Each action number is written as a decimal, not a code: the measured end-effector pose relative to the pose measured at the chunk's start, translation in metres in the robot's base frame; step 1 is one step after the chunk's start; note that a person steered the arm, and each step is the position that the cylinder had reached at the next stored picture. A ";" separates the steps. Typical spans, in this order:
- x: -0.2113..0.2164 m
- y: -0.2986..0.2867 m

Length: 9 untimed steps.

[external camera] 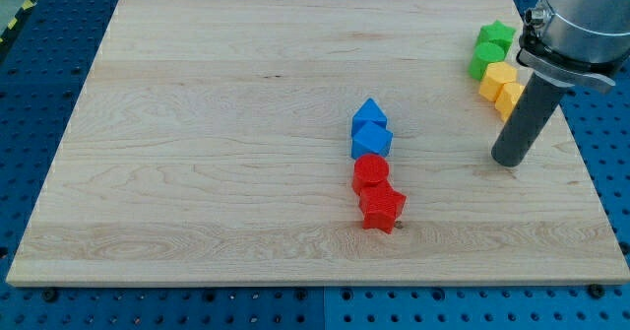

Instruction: Move your arm at yellow heart

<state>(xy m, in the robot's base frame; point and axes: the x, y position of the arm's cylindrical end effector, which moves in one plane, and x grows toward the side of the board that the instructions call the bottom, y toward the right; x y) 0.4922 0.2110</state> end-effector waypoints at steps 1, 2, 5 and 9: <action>0.000 0.003; 0.003 0.005; 0.027 0.057; 0.023 0.085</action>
<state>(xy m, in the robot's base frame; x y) 0.5153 0.2964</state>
